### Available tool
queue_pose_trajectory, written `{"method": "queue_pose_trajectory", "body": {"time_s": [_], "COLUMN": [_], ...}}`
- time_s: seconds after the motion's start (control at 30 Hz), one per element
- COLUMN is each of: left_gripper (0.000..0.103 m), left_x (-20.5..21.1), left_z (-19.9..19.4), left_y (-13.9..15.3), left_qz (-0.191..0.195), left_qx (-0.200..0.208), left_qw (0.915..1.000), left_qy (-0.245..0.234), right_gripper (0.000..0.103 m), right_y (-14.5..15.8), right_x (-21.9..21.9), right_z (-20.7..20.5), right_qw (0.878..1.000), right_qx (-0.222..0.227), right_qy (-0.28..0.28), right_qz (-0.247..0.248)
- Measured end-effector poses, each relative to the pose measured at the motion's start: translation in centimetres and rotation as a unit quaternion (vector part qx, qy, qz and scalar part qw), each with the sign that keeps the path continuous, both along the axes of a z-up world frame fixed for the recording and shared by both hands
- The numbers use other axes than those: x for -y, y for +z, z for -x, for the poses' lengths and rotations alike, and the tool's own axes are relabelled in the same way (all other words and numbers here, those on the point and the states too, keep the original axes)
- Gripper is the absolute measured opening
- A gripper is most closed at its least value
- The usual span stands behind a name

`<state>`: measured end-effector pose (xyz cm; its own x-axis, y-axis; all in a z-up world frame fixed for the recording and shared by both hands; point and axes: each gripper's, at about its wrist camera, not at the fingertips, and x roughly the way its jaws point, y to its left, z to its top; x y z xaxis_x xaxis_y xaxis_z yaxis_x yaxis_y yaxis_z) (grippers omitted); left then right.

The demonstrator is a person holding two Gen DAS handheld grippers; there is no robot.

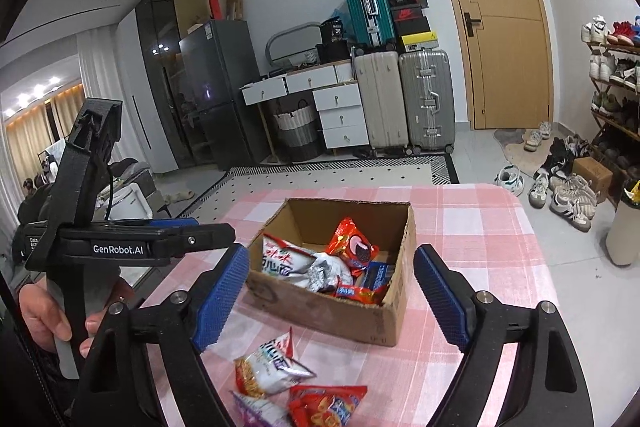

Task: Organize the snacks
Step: 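Withdraw both tools from the box toward the remaining snacks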

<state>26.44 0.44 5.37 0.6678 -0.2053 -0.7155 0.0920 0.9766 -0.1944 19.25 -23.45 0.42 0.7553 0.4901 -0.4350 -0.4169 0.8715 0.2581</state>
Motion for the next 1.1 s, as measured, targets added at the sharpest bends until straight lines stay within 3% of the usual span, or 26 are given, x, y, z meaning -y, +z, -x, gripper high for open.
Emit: {"method": "queue_pose_trajectory", "body": {"time_s": [0.1,0.23,0.6,1.1], "left_gripper": [0.088,0.101,0.102,0.102], "left_x": [0.3,0.6,0.9,1.8], "left_z": [1.6,4.0,9.9,15.3], "left_y": [0.2,0.5,0.3,-1.5], "left_qz": [-0.004,-0.004,-0.004,-0.007], "left_qx": [0.006,0.02,0.03,0.027], "left_qw": [1.0,0.9998,0.9995,0.9996], "left_qy": [-0.002,0.001,0.002,0.005], "right_gripper": [0.089,0.092,0.097,0.098], "right_y": [0.2,0.1,-1.4,-9.7], "right_x": [0.2,0.3,1.0,-1.5], "right_z": [1.7,3.6,9.3,16.2], "right_qw": [1.0,1.0,1.0,0.994], "right_qx": [0.007,0.009,0.001,-0.093], "right_qy": [0.001,0.003,0.005,0.04], "right_qz": [-0.002,0.001,0.007,0.029]}}
